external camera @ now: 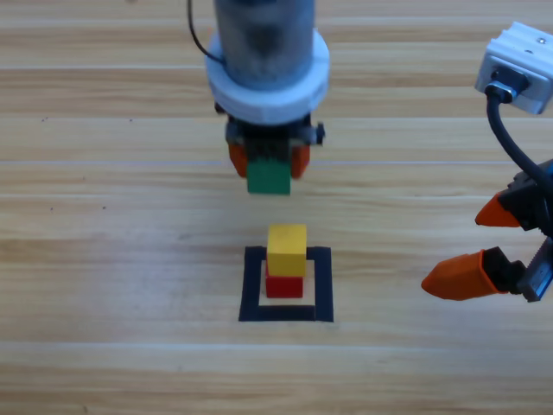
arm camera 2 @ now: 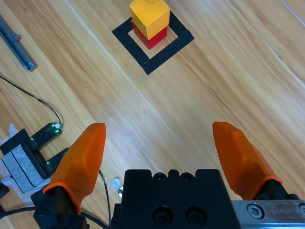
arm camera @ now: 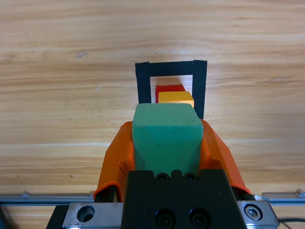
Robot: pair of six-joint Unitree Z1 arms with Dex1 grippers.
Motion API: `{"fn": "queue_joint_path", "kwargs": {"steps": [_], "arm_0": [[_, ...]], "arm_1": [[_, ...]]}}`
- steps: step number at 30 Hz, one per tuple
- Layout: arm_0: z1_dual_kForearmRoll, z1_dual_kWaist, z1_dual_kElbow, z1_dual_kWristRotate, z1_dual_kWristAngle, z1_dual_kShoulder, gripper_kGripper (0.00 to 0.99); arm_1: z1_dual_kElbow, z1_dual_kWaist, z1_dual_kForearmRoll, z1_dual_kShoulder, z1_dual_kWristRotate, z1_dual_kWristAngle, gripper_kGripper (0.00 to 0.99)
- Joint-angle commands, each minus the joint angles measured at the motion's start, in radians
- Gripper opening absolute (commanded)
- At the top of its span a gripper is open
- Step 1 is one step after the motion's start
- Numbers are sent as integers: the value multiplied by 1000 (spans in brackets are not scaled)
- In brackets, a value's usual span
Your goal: Stack the blocks in the rectangular block: red at the bottom, yellow in the middle, green on top
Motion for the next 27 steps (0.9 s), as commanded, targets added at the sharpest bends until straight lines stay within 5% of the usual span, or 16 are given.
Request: {"fn": "queue_joint_path", "kwargs": {"steps": [1,27], "arm_0": [[3,-32,17,-40,-6,80,0],[-5,-46,-25,-104,-43,121,0]], "arm_1": [[32,-23,-9,-44,-17,11,990],[20,-23,-8,-13,-21,-3,990]]}}
